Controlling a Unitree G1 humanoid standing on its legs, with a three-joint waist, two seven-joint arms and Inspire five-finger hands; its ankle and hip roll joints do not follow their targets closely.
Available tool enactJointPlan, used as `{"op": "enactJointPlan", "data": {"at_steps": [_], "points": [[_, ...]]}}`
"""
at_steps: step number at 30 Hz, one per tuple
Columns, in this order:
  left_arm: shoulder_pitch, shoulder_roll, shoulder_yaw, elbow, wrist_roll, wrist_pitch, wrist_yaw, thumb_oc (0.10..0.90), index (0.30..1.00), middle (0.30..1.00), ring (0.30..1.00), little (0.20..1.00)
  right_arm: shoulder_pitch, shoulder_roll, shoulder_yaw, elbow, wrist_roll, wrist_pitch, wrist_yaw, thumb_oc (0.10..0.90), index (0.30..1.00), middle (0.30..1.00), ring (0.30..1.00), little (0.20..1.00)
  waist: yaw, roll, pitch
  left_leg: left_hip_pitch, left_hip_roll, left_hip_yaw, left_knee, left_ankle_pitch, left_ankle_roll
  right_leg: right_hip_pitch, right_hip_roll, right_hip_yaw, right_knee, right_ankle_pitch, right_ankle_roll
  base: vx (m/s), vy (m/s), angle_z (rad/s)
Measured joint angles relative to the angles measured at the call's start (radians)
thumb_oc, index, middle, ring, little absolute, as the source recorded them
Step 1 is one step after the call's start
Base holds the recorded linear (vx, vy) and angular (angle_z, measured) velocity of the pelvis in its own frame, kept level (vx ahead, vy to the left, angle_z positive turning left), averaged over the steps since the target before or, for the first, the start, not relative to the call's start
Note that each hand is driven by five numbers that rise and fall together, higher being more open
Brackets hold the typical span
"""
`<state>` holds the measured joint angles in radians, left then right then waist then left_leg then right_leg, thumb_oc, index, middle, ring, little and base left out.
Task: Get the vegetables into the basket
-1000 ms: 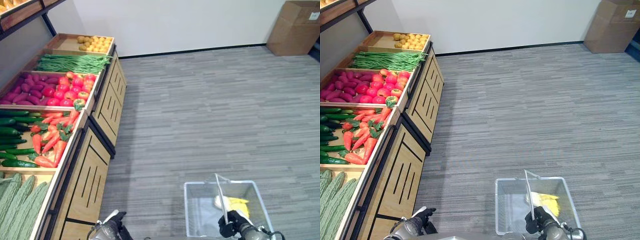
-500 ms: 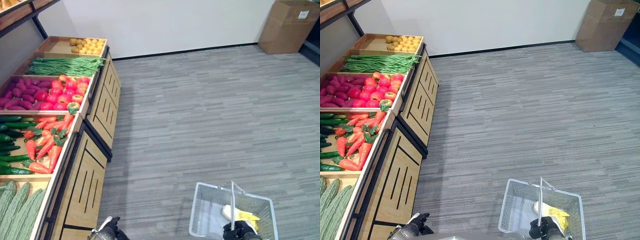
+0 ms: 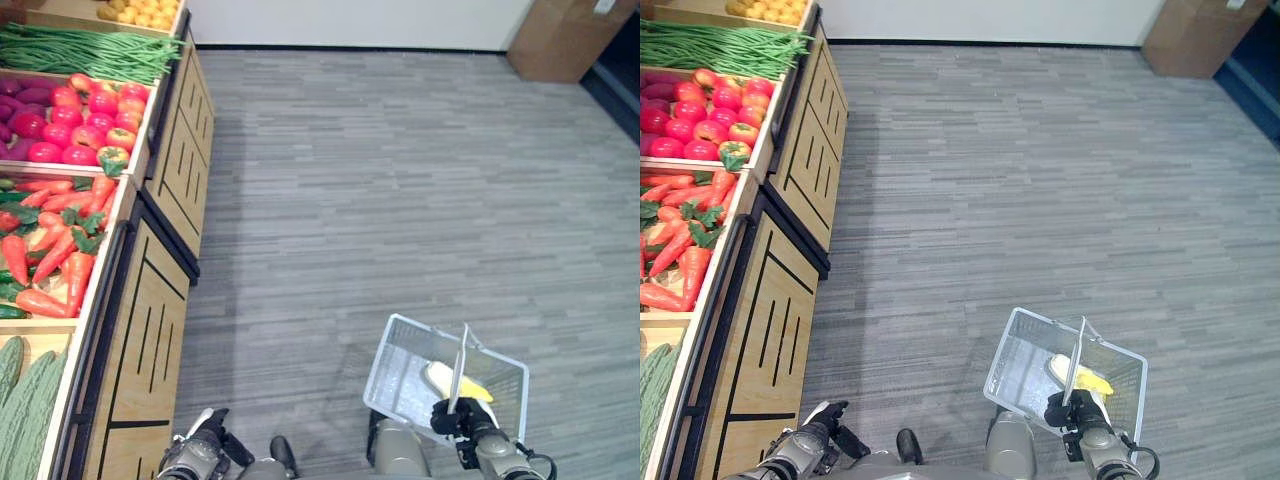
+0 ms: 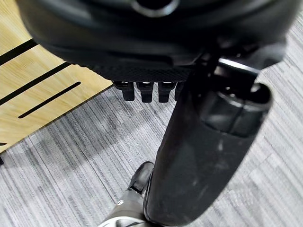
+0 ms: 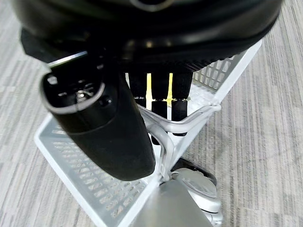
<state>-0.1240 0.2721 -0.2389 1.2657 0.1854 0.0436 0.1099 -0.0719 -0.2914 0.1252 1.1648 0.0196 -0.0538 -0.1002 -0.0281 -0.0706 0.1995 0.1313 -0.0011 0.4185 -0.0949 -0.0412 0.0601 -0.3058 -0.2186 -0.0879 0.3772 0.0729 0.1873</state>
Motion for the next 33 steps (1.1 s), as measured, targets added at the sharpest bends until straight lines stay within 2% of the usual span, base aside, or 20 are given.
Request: {"op": "enactJointPlan", "data": {"at_steps": [3, 4, 6, 7, 9, 10, 12, 14, 16, 17, 18, 19, 21, 22, 24, 25, 28, 30, 32, 33], "points": [[-0.001, 0.010, 0.006, 0.004, 0.000, 0.003, 0.000, 0.900, 1.000, 1.000, 1.000, 1.000, 0.002, 0.016, 0.003, -0.008, 0.000, 0.000, 0.002, 0.400, 0.300, 0.300, 0.300, 0.300, -0.013, -0.013, 0.007, 0.013, -0.003, -0.018, 0.005, 0.002, -0.009, -0.018, 0.028, -0.037, -0.113, 0.009, -0.010, 0.25, -0.049, 0.34], [-0.006, 0.007, 0.016, 0.012, 0.000, 0.011, 0.002, 0.900, 1.000, 1.000, 1.000, 1.000, 0.004, 0.020, 0.003, -0.027, 0.019, -0.001, 0.006, 0.400, 0.300, 0.300, 0.300, 0.300, -0.024, -0.011, 0.010, 0.022, 0.008, -0.051, 0.006, -0.034, -0.018, -0.066, 0.088, -0.027, -0.200, 0.017, -0.021, 0.37, -0.069, 0.51], [-0.012, 0.002, 0.016, 0.017, 0.000, 0.012, 0.002, 0.900, 1.000, 1.000, 1.000, 1.000, 0.007, 0.022, -0.001, -0.027, 0.028, -0.001, 0.006, 0.400, 0.300, 0.300, 0.300, 0.300, -0.058, -0.006, 0.013, 0.040, 0.019, -0.099, 0.005, -0.052, -0.046, -0.080, 0.107, -0.029, -0.300, 0.045, -0.028, 0.25, -0.083, 0.84], [0.005, -0.013, 0.015, 0.016, 0.000, 0.008, 0.001, 0.900, 1.000, 1.000, 1.000, 1.000, 0.015, 0.019, -0.003, -0.003, 0.036, 0.002, 0.003, 0.400, 0.300, 0.300, 0.300, 0.300, -0.071, -0.001, 0.008, 0.098, 0.031, -0.122, 0.001, -0.078, -0.082, -0.053, 0.101, -0.072, -0.283, 0.144, -0.101, 0.25, -0.162, 0.75], [0.014, -0.042, 0.014, 0.013, 0.000, 0.005, 0.000, 0.900, 1.000, 1.000, 1.000, 1.000, 0.011, 0.001, 0.000, 0.015, 0.035, 0.004, 0.001, 0.400, 0.300, 0.300, 0.300, 0.300, -0.068, 0.063, -0.019, 0.106, 0.086, -0.123, 0.006, -0.087, -0.090, -0.049, 0.148, -0.110, -0.253, 0.100, -0.166, 0.21, -0.170, 0.30], [0.008, -0.052, 0.014, 0.012, -0.001, 0.001, -0.001, 0.900, 1.000, 1.000, 1.000, 1.000, 0.003, -0.007, 0.002, 0.023, 0.033, 0.006, 0.004, 0.400, 0.300, 0.300, 0.300, 0.300, -0.064, 0.081, -0.025, 0.102, 0.112, -0.120, 0.019, -0.056, -0.105, -0.039, 0.169, -0.121, -0.247, 0.086, -0.186, 0.20, -0.147, 0.27], [-0.011, -0.053, 0.017, 0.007, -0.010, -0.009, 0.000, 0.900, 1.000, 1.000, 1.000, 1.000, 0.000, -0.013, -0.002, 0.022, 0.030, 0.010, 0.009, 0.400, 0.300, 0.300, 0.300, 0.300, -0.063, 0.082, -0.025, 0.097, 0.135, -0.136, 0.047, 0.008, -0.137, -0.007, 0.176, -0.148, -0.260, 0.058, -0.199, 0.20, -0.160, 0.39], [-0.021, -0.065, 0.029, 0.008, -0.047, -0.023, 0.003, 0.900, 1.000, 1.000, 1.000, 1.000, 0.009, -0.023, -0.002, 0.020, 0.040, 0.016, 0.011, 0.400, 0.300, 0.300, 0.300, 0.300, -0.075, 0.098, -0.037, 0.074, 0.171, -0.156, 0.123, 0.061, -0.183, 0.045, 0.183, -0.187, -0.265, 0.003, -0.199, 0.18, -0.172, 0.44], [-0.020, -0.089, 0.073, 0.026, -0.089, -0.025, 0.016, 0.900, 1.000, 1.000, 1.000, 1.000, 0.019, -0.034, -0.001, 0.024, 0.070, 0.018, 0.011, 0.400, 0.300, 0.300, 0.300, 0.300, -0.069, 0.120, -0.050, 0.044, 0.204, -0.183, 0.236, 0.117, -0.249, 0.081, 0.202, -0.190, -0.257, -0.041, -0.228, 0.25, -0.283, 0.07], [-0.017, -0.098, 0.093, 0.030, -0.092, -0.020, 0.017, 0.900, 1.000, 1.000, 1.000, 1.000, 0.034, -0.032, 0.001, 0.007, 0.076, 0.023, 0.014, 0.400, 0.300, 0.300, 0.300, 0.300, -0.069, 0.119, -0.049, 0.009, 0.215, -0.221, 0.326, 0.159, -0.296, 0.109, 0.205, -0.193, -0.265, -0.073, -0.226, 0.26, -0.335, 0.07], [-0.006, -0.099, 0.097, 0.029, -0.105, -0.016, 0.017, 0.900, 1.000, 1.000, 1.000, 1.000, 0.052, -0.031, 0.004, -0.012, 0.076, 0.026, 0.022, 0.400, 0.300, 0.300, 0.300, 0.300, -0.066, 0.098, -0.041, -0.058, 0.221, -0.249, 0.475, 0.220, -0.295, 0.146, 0.208, -0.189, -0.289, -0.086, -0.251, 0.29, -0.246, -0.10], [0.012, -0.098, 0.129, 0.029, -0.152, -0.016, 0.019, 0.900, 1.000, 1.000, 1.000, 1.000, 0.060, -0.033, 0.034, 0.000, 0.075, 0.028, 0.027, 0.400, 0.300, 0.300, 0.300, 0.300, -0.051, 0.074, -0.035, -0.186, 0.255, -0.243, 0.736, 0.302, -0.301, 0.206, 0.213, -0.176, -0.331, -0.080, -0.283, 0.26, -0.076, -0.15], [-0.005, -0.081, 0.132, 0.015, -0.165, -0.028, 0.022, 0.900, 1.000, 1.000, 1.000, 1.000, 0.061, -0.032, 0.039, 0.022, 0.074, 0.028, 0.023, 0.400, 0.300, 0.300, 0.300, 0.300, -0.039, 0.049, -0.033, -0.258, 0.263, -0.136, 0.641, 0.142, -0.263, 0.257, 0.205, -0.169, -0.376, -0.080, -0.279, 0.26, 0.046, -0.08], [-0.009, -0.078, 0.131, 0.006, -0.166, -0.027, 0.022, 0.900, 1.000, 1.000, 1.000, 1.000, 0.062, -0.030, 0.039, 0.026, 0.073, 0.029, 0.022, 0.400, 0.300, 0.300, 0.300, 0.300, -0.038, 0.036, -0.035, -0.319, 0.221, -0.072, 0.246, 0.137, -0.233, 0.288, 0.214, -0.167, -0.417, -0.085, -0.269, 0.39, 0.225, -0.10], [-0.012, -0.080, 0.132, -0.002, -0.180, -0.032, 0.019, 0.900, 1.000, 1.000, 1.000, 1.000, 0.061, -0.023, 0.041, 0.046, 0.073, 0.033, 0.021, 0.400, 0.300, 0.300, 0.300, 0.300, -0.024, 0.037, -0.036, -0.352, 0.204, -0.078, 0.055, 0.165, -0.202, 0.320, 0.239, -0.152, -0.435, -0.088, -0.264, 0.44, 0.295, -0.42], [-0.012, -0.084, 0.129, -0.003, -0.186, -0.039, 0.018, 0.900, 1.000, 1.000, 1.000, 1.000, 0.069, -0.022, 0.060, 0.067, 0.068, 0.027, 0.016, 0.400, 0.300, 0.300, 0.300, 0.300, -0.011, 0.038, -0.052, -0.382, 0.197, -0.091, -0.007, 0.185, -0.212, 0.334, 0.254, -0.117, -0.449, -0.119, -0.217, 0.25, 0.179, -0.71], [-0.023, -0.087, 0.133, 0.000, -0.185, -0.046, 0.019, 0.900, 1.000, 1.000, 1.000, 1.000, 0.065, -0.017, 0.059, 0.087, 0.064, 0.033, 0.015, 0.400, 0.300, 0.300, 0.300, 0.300, 0.002, 0.036, -0.052, -0.398, 0.192, -0.046, 0.018, 0.265, -0.163, 0.388, 0.272, -0.076, -0.450, -0.122, -0.212, 0.26, 0.257, -0.94], [-0.019, -0.093, 0.129, 0.012, -0.183, -0.034, 0.019, 0.900, 1.000, 1.000, 1.000, 1.000, 0.077, -0.024, 0.077, 0.095, 0.056, 0.033, 0.015, 0.400, 0.300, 0.300, 0.300, 0.300, -0.004, 0.037, -0.071, -0.371, 0.142, -0.011, 0.053, 0.273, -0.083, 0.414, 0.257, -0.044, -0.449, -0.142, -0.181, 0.20, 0.258, -0.94], [-0.019, -0.102, 0.127, 0.040, -0.182, -0.027, 0.019, 0.900, 1.000, 1.000, 1.000, 1.000, 0.100, -0.021, 0.074, 0.086, 0.056, 0.036, 0.010, 0.400, 0.300, 0.300, 0.300, 0.300, -0.026, 0.053, -0.087, -0.324, 0.106, 0.023, 0.026, 0.253, -0.030, 0.441, 0.250, -0.023, -0.445, -0.173, -0.144, 0.12, 0.224, -0.32], [-0.028, -0.099, 0.120, 0.045, -0.172, -0.024, 0.020, 0.900, 1.000, 1.000, 1.000, 1.000, 0.102, -0.012, 0.074, 0.081, 0.057, 0.038, 0.008, 0.400, 0.300, 0.300, 0.300, 0.300, -0.029, 0.042, -0.084, -0.304, 0.092, 0.028, 0.011, 0.252, -0.017, 0.430, 0.235, -0.023, -0.413, -0.183, -0.129, 0.07, 0.210, -0.14]]}}
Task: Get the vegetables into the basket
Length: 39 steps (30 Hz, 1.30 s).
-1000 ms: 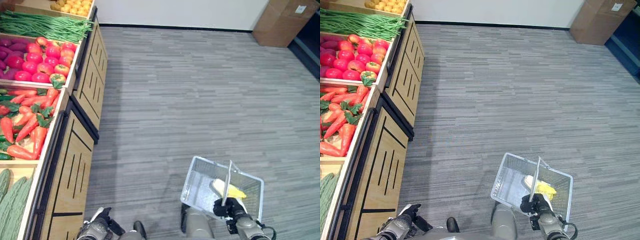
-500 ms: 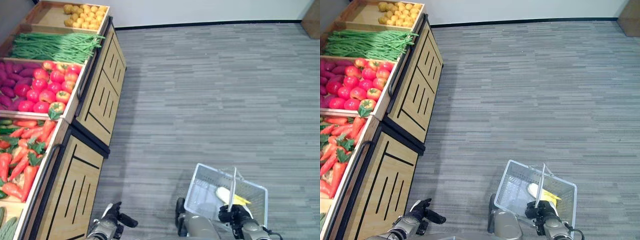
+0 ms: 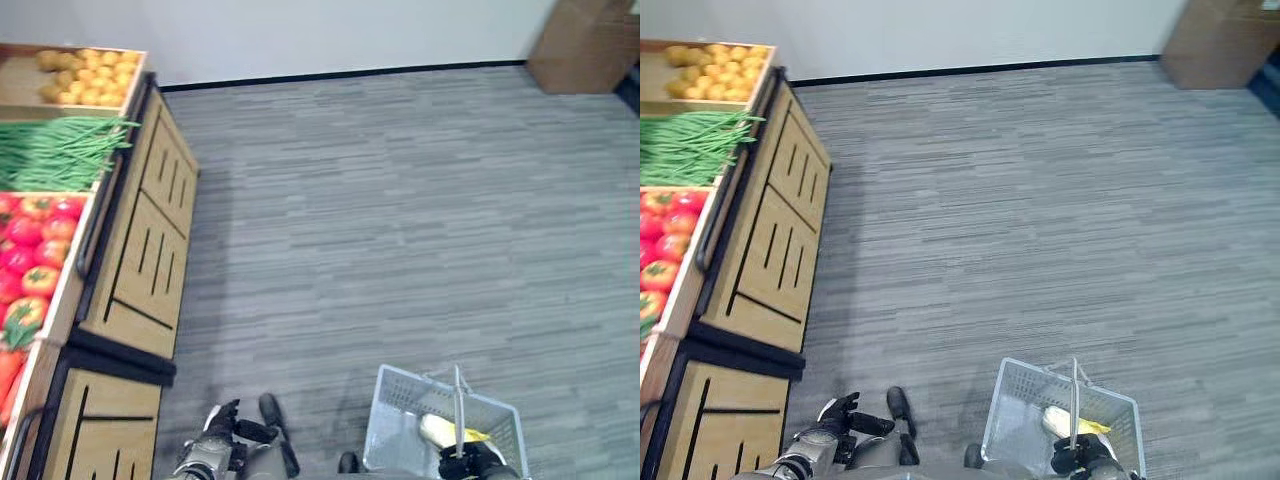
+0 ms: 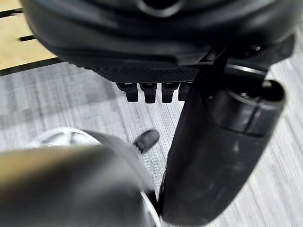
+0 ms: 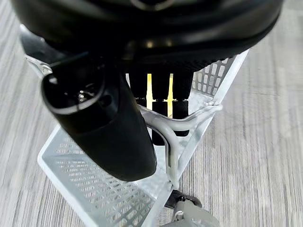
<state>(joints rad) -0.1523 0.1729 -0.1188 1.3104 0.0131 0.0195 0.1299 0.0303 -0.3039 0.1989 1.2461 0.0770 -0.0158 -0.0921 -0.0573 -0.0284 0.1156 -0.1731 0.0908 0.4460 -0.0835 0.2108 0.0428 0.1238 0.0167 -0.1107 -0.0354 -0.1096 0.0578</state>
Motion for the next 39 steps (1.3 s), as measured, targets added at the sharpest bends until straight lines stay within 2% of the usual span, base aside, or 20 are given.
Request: {"op": "enactJointPlan", "data": {"at_steps": [3, 5, 9, 10, 11, 12, 13, 14, 15, 17, 19, 20, 21, 22, 25, 29, 32, 34, 37, 39], "points": [[-0.007, 0.031, -0.036, -0.002, 0.009, 0.001, 0.003, 0.900, 1.000, 1.000, 1.000, 1.000, -0.020, 0.033, -0.014, 0.000, 0.009, 0.003, -0.001, 0.400, 0.300, 0.300, 0.300, 0.300, 0.009, -0.023, 0.000, 0.017, -0.028, 0.009, -0.004, -0.050, 0.055, -0.101, -0.050, 0.008, 0.213, -0.074, 0.048, 0.06, 0.178, -0.11], [-0.012, 0.044, -0.037, -0.021, 0.009, 0.001, 0.011, 0.900, 1.000, 1.000, 1.000, 1.000, -0.029, 0.030, -0.015, -0.009, 0.003, 0.003, -0.005, 0.400, 0.300, 0.300, 0.300, 0.300, 0.017, -0.042, 0.001, 0.018, -0.070, 0.007, 0.004, -0.082, 0.073, -0.120, -0.112, 0.011, 0.258, -0.102, 0.064, 0.07, 0.162, 0.15], [-0.024, 0.080, -0.037, -0.027, 0.009, 0.007, 0.026, 0.900, 1.000, 1.000, 1.000, 1.000, -0.060, 0.031, -0.012, -0.030, -0.027, 0.000, 0.005, 0.400, 0.300, 0.300, 0.300, 0.300, 0.054, -0.043, 0.021, 0.053, -0.099, 0.011, 0.001, -0.102, 0.066, -0.175, -0.148, 0.018, 0.440, -0.122, 0.079, 0.07, 0.143, 0.02], [-0.030, 0.090, -0.042, -0.028, 0.009, 0.012, 0.026, 0.900, 1.000, 1.000, 1.000, 1.000, -0.061, 0.032, -0.014, -0.042, -0.027, -0.005, 0.007, 0.400, 0.300, 0.300, 0.300, 0.300, 0.059, -0.045, 0.026, 0.067, -0.110, -0.007, 0.001, -0.134, 0.075, -0.211, -0.151, 0.041, 0.542, -0.110, 0.077, 0.15, 0.165, 0.23], [-0.018, 0.099, -0.049, -0.029, 0.009, 0.015, 0.025, 0.900, 1.000, 1.000, 1.000, 1.000, -0.066, 0.031, -0.028, -0.070, -0.020, -0.019, -0.002, 0.400, 0.300, 0.300, 0.300, 0.300, 0.056, -0.041, 0.047, 0.102, -0.115, -0.012, -0.008, -0.134, 0.073, -0.293, -0.161, 0.063, 0.742, -0.068, 0.083, 0.16, 0.080, 0.31], [-0.012, 0.102, -0.050, -0.031, 0.009, 0.020, 0.026, 0.900, 1.000, 1.000, 1.000, 1.000, -0.066, 0.032, -0.042, -0.082, -0.017, -0.025, -0.004, 0.400, 0.300, 0.300, 0.300, 0.300, 0.050, -0.041, 0.049, 0.116, -0.122, -0.030, -0.010, -0.155, 0.068, -0.324, -0.177, 0.068, 0.786, -0.101, 0.083, 0.22, 0.078, 0.19], [-0.003, 0.103, -0.060, -0.033, 0.009, 0.021, 0.026, 0.900, 1.000, 1.000, 1.000, 1.000, -0.075, 0.027, -0.041, -0.085, -0.018, -0.032, -0.002, 0.400, 0.300, 0.300, 0.300, 0.300, 0.055, -0.042, 0.050, 0.121, -0.123, -0.030, -0.009, -0.161, 0.067, -0.360, -0.183, 0.085, 0.754, -0.123, 0.082, 0.19, 0.025, 0.35], [-0.007, 0.103, -0.066, -0.033, 0.014, 0.025, 0.028, 0.900, 1.000, 1.000, 1.000, 1.000, -0.082, 0.027, -0.036, -0.098, -0.019, -0.046, -0.012, 0.400, 0.300, 0.300, 0.300, 0.300, 0.041, -0.031, 0.065, 0.121, -0.116, -0.060, -0.009, -0.156, 0.077, -0.391, -0.177, 0.116, 0.613, -0.124, 0.091, 0.20, 0.006, 0.58], [-0.007, 0.105, -0.065, -0.032, 0.019, 0.025, 0.028, 0.900, 1.000, 1.000, 1.000, 1.000, -0.101, 0.027, -0.038, -0.100, -0.019, -0.045, -0.015, 0.400, 0.300, 0.300, 0.300, 0.300, 0.027, -0.040, 0.076, 0.126, -0.114, -0.088, -0.009, -0.160, 0.079, -0.423, -0.186, 0.140, 0.424, -0.075, 0.091, 0.27, -0.013, 0.77], [0.009, 0.105, -0.063, -0.007, 0.026, 0.029, 0.029, 0.900, 1.000, 1.000, 1.000, 1.000, -0.119, 0.041, -0.040, -0.103, -0.018, -0.045, -0.013, 0.400, 0.300, 0.300, 0.300, 0.300, 0.028, -0.075, 0.093, 0.180, -0.094, -0.113, -0.010, -0.189, 0.048, -0.450, -0.192, 0.132, 0.146, 0.155, 0.098, 0.36, -0.028, 0.57], [0.007, 0.116, -0.052, 0.008, 0.047, 0.030, 0.038, 0.900, 1.000, 1.000, 1.000, 1.000, -0.115, 0.066, -0.046, -0.104, 0.010, -0.042, -0.002, 0.400, 0.300, 0.300, 0.300, 0.300, 0.010, -0.097, 0.097, 0.216, -0.055, -0.172, -0.003, -0.223, -0.010, -0.436, -0.179, 0.129, -0.053, 0.273, 0.115, 0.34, -0.030, 0.88], [0.018, 0.125, -0.052, 0.010, 0.052, 0.033, 0.037, 0.900, 1.000, 1.000, 1.000, 1.000, -0.089, 0.084, -0.058, -0.098, 0.018, -0.037, -0.002, 0.400, 0.300, 0.300, 0.300, 0.300, 0.001, -0.120, 0.097, 0.274, -0.043, -0.204, -0.011, -0.237, -0.060, -0.381, -0.186, 0.121, -0.046, 0.306, 0.122, 0.37, -0.058, 0.91], [0.033, 0.094, -0.042, 0.002, 0.060, 0.030, 0.036, 0.900, 1.000, 1.000, 1.000, 1.000, -0.095, 0.070, -0.062, -0.090, 0.017, -0.026, -0.002, 0.400, 0.300, 0.300, 0.300, 0.300, 0.000, -0.082, 0.092, 0.297, -0.004, -0.186, 0.020, -0.251, -0.080, -0.359, -0.143, 0.112, -0.010, 0.312, 0.112, 0.34, -0.080, 0.82], [0.034, 0.062, -0.042, -0.007, 0.065, 0.027, 0.036, 0.900, 1.000, 1.000, 1.000, 1.000, -0.095, 0.043, -0.061, -0.088, 0.016, -0.025, 0.000, 0.400, 0.300, 0.300, 0.300, 0.300, -0.013, -0.054, 0.092, 0.297, 0.002, -0.165, 0.046, -0.246, -0.078, -0.345, -0.126, 0.104, 0.026, 0.286, 0.071, 0.21, -0.063, 0.41], [0.017, 0.027, -0.044, -0.022, 0.065, 0.016, 0.023, 0.900, 1.000, 1.000, 1.000, 1.000, -0.096, 0.010, -0.064, -0.075, 0.016, -0.016, 0.000, 0.400, 0.300, 0.300, 0.300, 0.300, -0.022, -0.024, 0.094, 0.317, 0.020, -0.146, 0.053, -0.217, -0.106, -0.323, -0.116, 0.072, 0.077, 0.267, 0.012, 0.10, -0.070, 0.34], [-0.024, 0.024, -0.036, -0.016, 0.065, 0.010, 0.020, 0.900, 1.000, 1.000, 1.000, 1.000, -0.096, -0.003, -0.064, -0.068, 0.017, -0.009, 0.005, 0.400, 0.300, 0.300, 0.300, 0.300, -0.023, -0.017, 0.091, 0.322, 0.035, -0.182, 0.073, -0.176, -0.168, -0.306, -0.125, 0.050, 0.115, 0.229, 0.005, 0.14, -0.192, 0.18], [-0.027, 0.033, -0.037, -0.018, 0.065, 0.010, 0.023, 0.900, 1.000, 1.000, 1.000, 1.000, -0.097, -0.003, -0.065, -0.041, 0.017, -0.006, 0.007, 0.400, 0.300, 0.300, 0.300, 0.300, -0.029, -0.009, 0.086, 0.318, 0.040, -0.207, 0.086, -0.175, -0.170, -0.295, -0.126, 0.041, 0.141, 0.170, 0.022, 0.10, -0.179, 0.36], [-0.025, 0.040, -0.036, -0.015, 0.064, 0.017, 0.023, 0.900, 1.000, 1.000, 1.000, 1.000, -0.099, -0.005, -0.064, -0.043, 0.016, -0.008, 0.008, 0.400, 0.300, 0.300, 0.300, 0.300, -0.028, 0.016, 0.078, 0.303, 0.060, -0.219, 0.091, -0.170, -0.177, -0.297, -0.112, 0.016, 0.143, 0.158, 0.015, 0.08, -0.195, 0.32], [-0.016, 0.046, -0.035, 0.005, 0.064, 0.020, 0.023, 0.900, 1.000, 1.000, 1.000, 1.000, -0.095, 0.002, -0.066, -0.042, 0.017, -0.007, 0.010, 0.400, 0.300, 0.300, 0.300, 0.300, -0.032, 0.017, 0.077, 0.230, 0.086, -0.267, 0.219, -0.167, -0.190, -0.290, -0.107, -0.011, 0.159, 0.142, 0.000, -0.01, -0.200, 0.35], [-0.020, 0.044, -0.034, 0.014, 0.058, 0.020, 0.024, 0.900, 1.000, 1.000, 1.000, 1.000, -0.094, 0.001, -0.064, -0.040, 0.017, -0.011, 0.012, 0.400, 0.300, 0.300, 0.300, 0.300, -0.023, 0.003, 0.084, 0.124, 0.090, -0.315, 0.384, -0.152, -0.213, -0.283, -0.115, -0.041, 0.162, 0.132, -0.023, -0.01, -0.101, 0.39]]}}
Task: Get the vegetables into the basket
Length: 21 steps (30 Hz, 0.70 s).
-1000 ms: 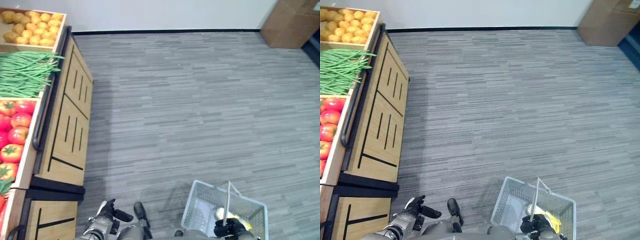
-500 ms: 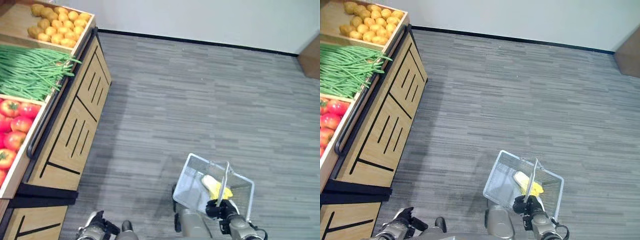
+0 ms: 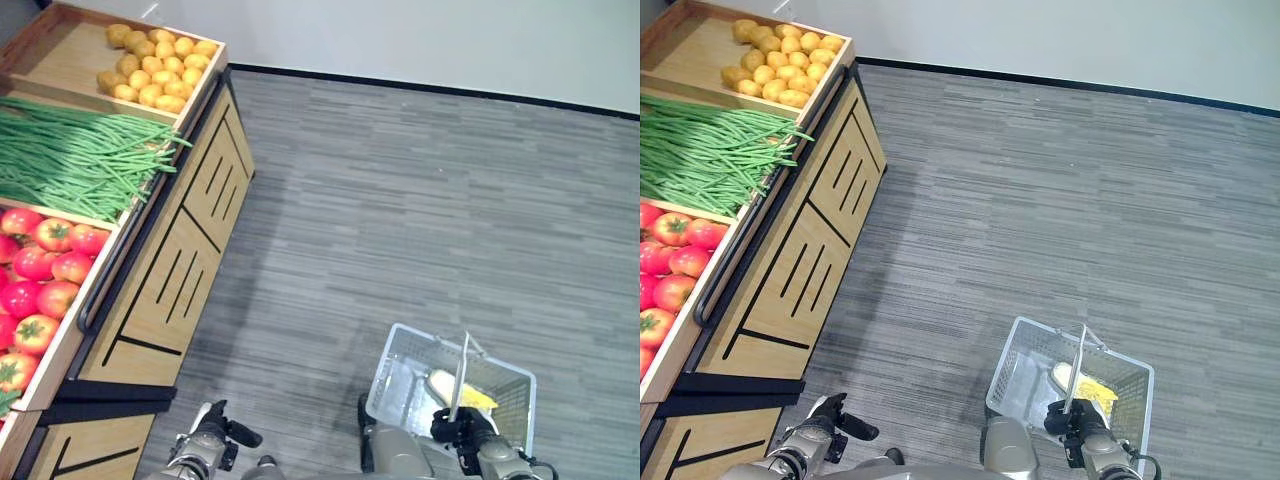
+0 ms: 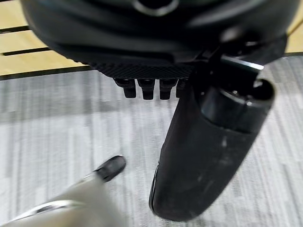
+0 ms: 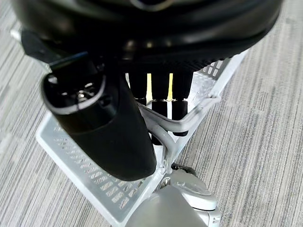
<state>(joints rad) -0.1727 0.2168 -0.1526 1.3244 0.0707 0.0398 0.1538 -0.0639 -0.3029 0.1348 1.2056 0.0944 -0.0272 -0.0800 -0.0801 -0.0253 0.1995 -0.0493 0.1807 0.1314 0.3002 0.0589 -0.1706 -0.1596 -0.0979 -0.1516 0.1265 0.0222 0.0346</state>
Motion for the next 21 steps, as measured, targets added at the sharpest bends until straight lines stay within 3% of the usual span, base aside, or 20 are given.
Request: {"op": "enactJointPlan", "data": {"at_steps": [1, 3, 4, 5, 6, 10, 11, 16, 21], "points": [[-0.005, 0.006, 0.009, -0.017, -0.026, -0.007, 0.009, 0.900, 1.000, 1.000, 1.000, 1.000, -0.004, 0.001, 0.006, 0.022, 0.000, 0.001, -0.002, 0.400, 0.300, 0.300, 0.300, 0.300, 0.020, -0.031, 0.014, -0.052, 0.010, 0.004, 0.075, 0.022, -0.018, 0.025, -0.021, -0.017, -0.023, 0.004, -0.019, 0.10, 0.060, 0.54], [-0.002, 0.005, -0.003, -0.022, -0.028, -0.004, 0.010, 0.900, 1.000, 1.000, 1.000, 1.000, -0.008, -0.013, 0.011, 0.018, 0.000, -0.001, -0.006, 0.400, 0.300, 0.300, 0.300, 0.300, 0.017, -0.036, 0.015, -0.036, 0.011, 0.054, 0.014, 0.007, -0.006, 0.037, -0.017, -0.026, -0.021, -0.006, -0.033, 0.20, 0.174, 0.33], [-0.001, 0.004, -0.008, -0.026, -0.026, -0.001, 0.009, 0.900, 1.000, 1.000, 1.000, 1.000, -0.005, -0.014, 0.005, 0.024, 0.000, -0.003, -0.005, 0.400, 0.300, 0.300, 0.300, 0.300, 0.008, -0.033, 0.012, -0.037, 0.025, 0.133, -0.068, -0.004, -0.012, 0.063, -0.009, -0.036, -0.071, -0.025, -0.009, 0.16, 0.186, 0.42], [-0.006, -0.001, -0.024, -0.034, -0.012, -0.002, 0.010, 0.900, 1.000, 1.000, 1.000, 1.000, 0.012, -0.014, -0.011, 0.030, -0.001, -0.004, -0.006, 0.400, 0.300, 0.300, 0.300, 0.300, 0.007, -0.032, 0.001, -0.023, 0.017, 0.201, -0.245, -0.002, 0.000, 0.072, 0.002, -0.056, -0.110, -0.004, 0.019, 0.10, 0.183, 0.30], [0.000, 0.001, -0.037, -0.044, -0.011, -0.007, 0.003, 0.900, 1.000, 1.000, 1.000, 1.000, 0.012, -0.018, -0.015, 0.038, 0.000, -0.004, -0.004, 0.400, 0.300, 0.300, 0.300, 0.300, 0.020, -0.025, -0.002, -0.021, 0.012, 0.195, -0.312, 0.000, 0.021, 0.058, 0.016, -0.058, -0.107, 0.002, 0.015, 0.07, 0.177, -0.01], [0.013, -0.008, -0.055, -0.044, -0.006, -0.004, -0.010, 0.900, 1.000, 1.000, 1.000, 1.000, 0.024, -0.016, -0.031, 0.031, 0.006, -0.004, -0.012, 0.400, 0.300, 0.300, 0.300, 0.300, 0.004, -0.011, -0.013, 0.001, -0.026, 0.186, -0.355, 0.027, 0.067, 0.042, 0.037, -0.046, -0.093, 0.001, 0.009, 0.04, 0.141, -0.19], [0.016, -0.019, -0.056, -0.039, 0.008, -0.004, -0.009, 0.900, 1.000, 1.000, 1.000, 1.000, 0.029, -0.022, -0.040, 0.021, 0.022, -0.004, -0.018, 0.400, 0.300, 0.300, 0.300, 0.300, 0.010, 0.017, -0.025, 0.023, -0.035, 0.207, -0.377, 0.024, 0.099, 0.001, 0.047, -0.021, -0.056, 0.003, 0.015, 0.02, 0.165, -0.47], [0.002, -0.005, -0.053, -0.029, 0.009, -0.001, -0.004, 0.900, 1.000, 1.000, 1.000, 1.000, 0.034, -0.004, -0.040, 0.011, 0.031, 0.003, -0.028, 0.400, 0.300, 0.300, 0.300, 0.300, 0.015, 0.010, -0.028, 0.017, -0.117, 0.234, -0.378, 0.003, 0.157, -0.064, -0.038, 0.028, 0.041, -0.019, 0.049, 0.04, 0.098, -0.12], [0.017, 0.031, -0.051, -0.034, 0.009, 0.000, 0.001, 0.900, 1.000, 1.000, 1.000, 1.000, 0.033, -0.005, -0.031, 0.007, 0.028, 0.004, -0.029, 0.400, 0.300, 0.300, 0.300, 0.300, 0.052, 0.013, -0.027, 0.032, -0.138, 0.233, -0.378, -0.007, 0.171, -0.049, -0.055, 0.030, 0.041, -0.021, 0.066, 0.05, 0.066, 0.01]]}}
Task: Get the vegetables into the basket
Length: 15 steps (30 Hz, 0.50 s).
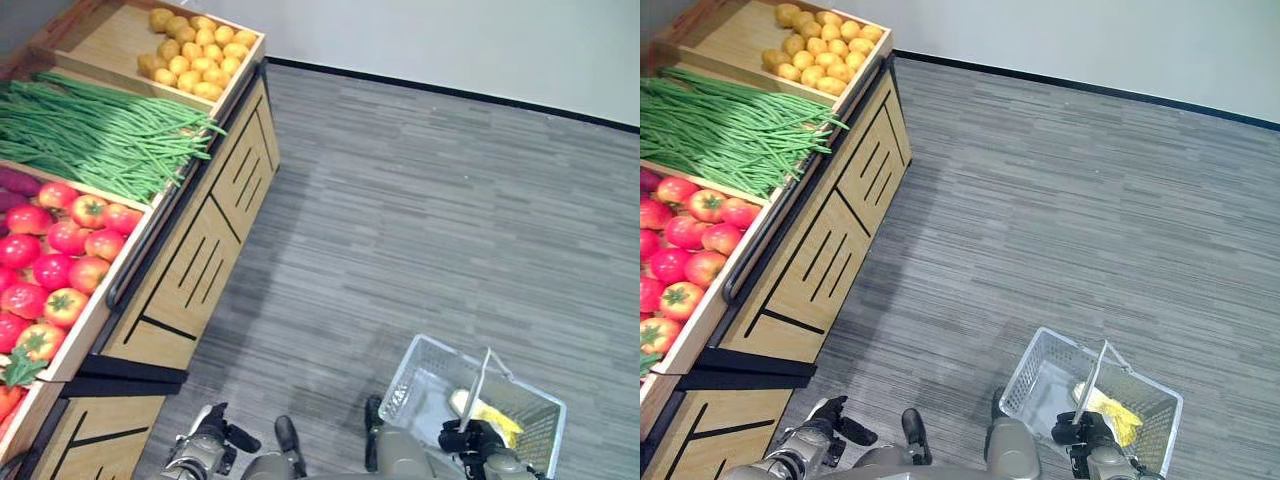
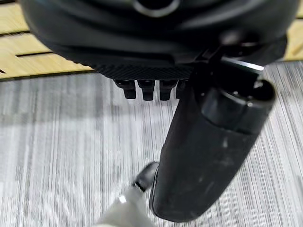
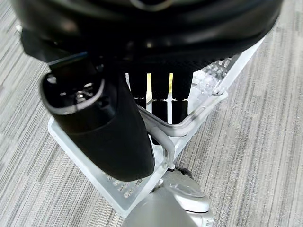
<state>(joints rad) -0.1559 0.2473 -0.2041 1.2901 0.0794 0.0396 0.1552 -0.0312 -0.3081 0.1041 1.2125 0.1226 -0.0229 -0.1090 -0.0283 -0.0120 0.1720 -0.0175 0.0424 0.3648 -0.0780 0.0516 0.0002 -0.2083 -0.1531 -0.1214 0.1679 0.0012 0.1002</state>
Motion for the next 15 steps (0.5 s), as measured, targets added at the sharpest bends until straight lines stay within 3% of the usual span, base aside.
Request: {"op": "enactJointPlan", "data": {"at_steps": [8, 10, 11, 12, 13, 14, 15], "points": [[0.027, -0.009, 0.001, -0.004, -0.001, -0.002, -0.001, 0.900, 1.000, 1.000, 1.000, 1.000, -0.021, -0.004, 0.026, -0.004, -0.009, 0.000, 0.012, 0.400, 0.300, 0.300, 0.300, 0.300, 0.024, -0.013, -0.008, 0.013, -0.004, -0.017, 0.015, -0.031, 0.007, 0.014, -0.007, 0.002, 0.046, -0.024, 0.015, 0.05, 0.038, 0.07], [0.012, -0.013, -0.011, -0.007, -0.001, -0.003, -0.001, 0.900, 1.000, 1.000, 1.000, 1.000, -0.046, -0.003, 0.034, 0.004, -0.007, 0.000, 0.013, 0.400, 0.300, 0.300, 0.300, 0.300, 0.013, -0.022, -0.009, 0.030, 0.001, -0.068, 0.008, -0.030, 0.014, -0.048, 0.005, 0.108, 0.231, -0.041, 0.028, 0.12, -0.050, 0.55], [0.009, -0.009, -0.022, -0.008, -0.001, -0.002, -0.001, 0.900, 1.000, 1.000, 1.000, 1.000, -0.053, 0.000, 0.041, -0.002, -0.006, -0.001, 0.013, 0.400, 0.300, 0.300, 0.300, 0.300, 0.009, -0.029, -0.014, 0.033, 0.004, -0.088, -0.001, -0.022, 0.026, -0.099, 0.019, 0.198, 0.311, -0.077, 0.046, 0.10, -0.070, 0.72], [0.012, -0.004, -0.025, -0.007, -0.001, -0.001, -0.001, 0.900, 1.000, 1.000, 1.000, 1.000, -0.051, 0.012, 0.065, -0.005, -0.007, -0.002, 0.014, 0.400, 0.300, 0.300, 0.300, 0.300, 0.002, -0.056, -0.034, 0.035, 0.001, -0.131, -0.008, -0.015, 0.025, -0.099, 0.041, 0.299, 0.251, -0.084, 0.054, 0.09, -0.143, 0.78], [0.010, 0.011, -0.023, -0.004, -0.001, -0.001, -0.001, 0.900, 1.000, 1.000, 1.000, 1.000, -0.055, 0.032, 0.099, -0.001, -0.008, -0.006, 0.014, 0.400, 0.300, 0.300, 0.300, 0.300, 0.008, -0.086, -0.039, 0.033, 0.005, -0.156, -0.009, -0.013, 0.023, -0.091, 0.048, 0.352, 0.137, -0.081, 0.050, 0.03, -0.178, 1.31], [0.016, 0.025, -0.024, 0.003, -0.001, 0.000, -0.001, 0.900, 1.000, 1.000, 1.000, 1.000, -0.046, 0.068, 0.106, -0.002, -0.008, -0.010, 0.022, 0.400, 0.300, 0.300, 0.300, 0.300, 0.004, -0.114, -0.044, 0.035, 0.028, -0.217, -0.010, -0.008, -0.009, -0.057, 0.055, 0.325, -0.022, 0.021, 0.030, 0.01, -0.307, 1.28], [0.023, 0.023, -0.023, 0.003, -0.001, -0.001, 0.000, 0.900, 1.000, 1.000, 1.000, 1.000, -0.043, 0.074, 0.114, 0.005, -0.008, -0.010, 0.022, 0.400, 0.300, 0.300, 0.300, 0.300, 0.002, -0.115, -0.045, 0.037, 0.044, -0.245, -0.011, -0.005, -0.024, -0.020, 0.067, 0.305, -0.048, 0.068, 0.032, -0.01, -0.290, 1.49]]}}
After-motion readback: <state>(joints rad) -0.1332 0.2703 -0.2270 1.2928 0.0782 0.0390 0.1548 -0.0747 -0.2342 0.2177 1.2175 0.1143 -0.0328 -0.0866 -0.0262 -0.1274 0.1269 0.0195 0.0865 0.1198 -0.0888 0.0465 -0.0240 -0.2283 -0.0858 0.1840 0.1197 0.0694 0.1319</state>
